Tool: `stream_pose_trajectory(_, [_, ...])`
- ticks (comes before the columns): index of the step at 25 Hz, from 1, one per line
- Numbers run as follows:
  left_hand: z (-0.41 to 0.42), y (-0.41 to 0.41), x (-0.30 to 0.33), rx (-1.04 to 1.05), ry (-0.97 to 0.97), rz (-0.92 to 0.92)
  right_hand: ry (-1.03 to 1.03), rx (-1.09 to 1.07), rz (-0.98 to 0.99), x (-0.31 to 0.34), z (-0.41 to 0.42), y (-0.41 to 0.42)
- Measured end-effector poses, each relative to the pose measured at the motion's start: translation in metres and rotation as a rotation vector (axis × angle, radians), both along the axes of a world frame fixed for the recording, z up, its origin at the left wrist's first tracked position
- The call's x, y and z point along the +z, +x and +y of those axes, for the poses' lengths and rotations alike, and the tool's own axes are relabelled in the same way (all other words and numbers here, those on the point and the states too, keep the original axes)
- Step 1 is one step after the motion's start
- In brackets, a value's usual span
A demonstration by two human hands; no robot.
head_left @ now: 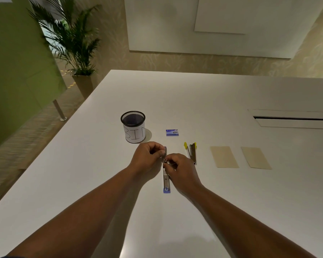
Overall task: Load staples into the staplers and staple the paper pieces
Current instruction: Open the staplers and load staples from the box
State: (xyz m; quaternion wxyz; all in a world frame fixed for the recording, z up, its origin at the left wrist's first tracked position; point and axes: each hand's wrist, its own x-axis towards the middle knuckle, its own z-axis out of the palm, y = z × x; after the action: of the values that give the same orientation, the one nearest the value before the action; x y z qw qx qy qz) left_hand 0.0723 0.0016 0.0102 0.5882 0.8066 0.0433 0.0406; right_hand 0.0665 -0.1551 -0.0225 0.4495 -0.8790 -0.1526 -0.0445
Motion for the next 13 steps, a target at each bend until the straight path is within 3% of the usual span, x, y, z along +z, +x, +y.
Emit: stream_pose_trajectory(13, [-0.0063, -0.0045, 0.0091, -0.029, -0.062, -0.014, 0.008, 0.004, -0.016, -0.0058, 0.0009, 0.0033])
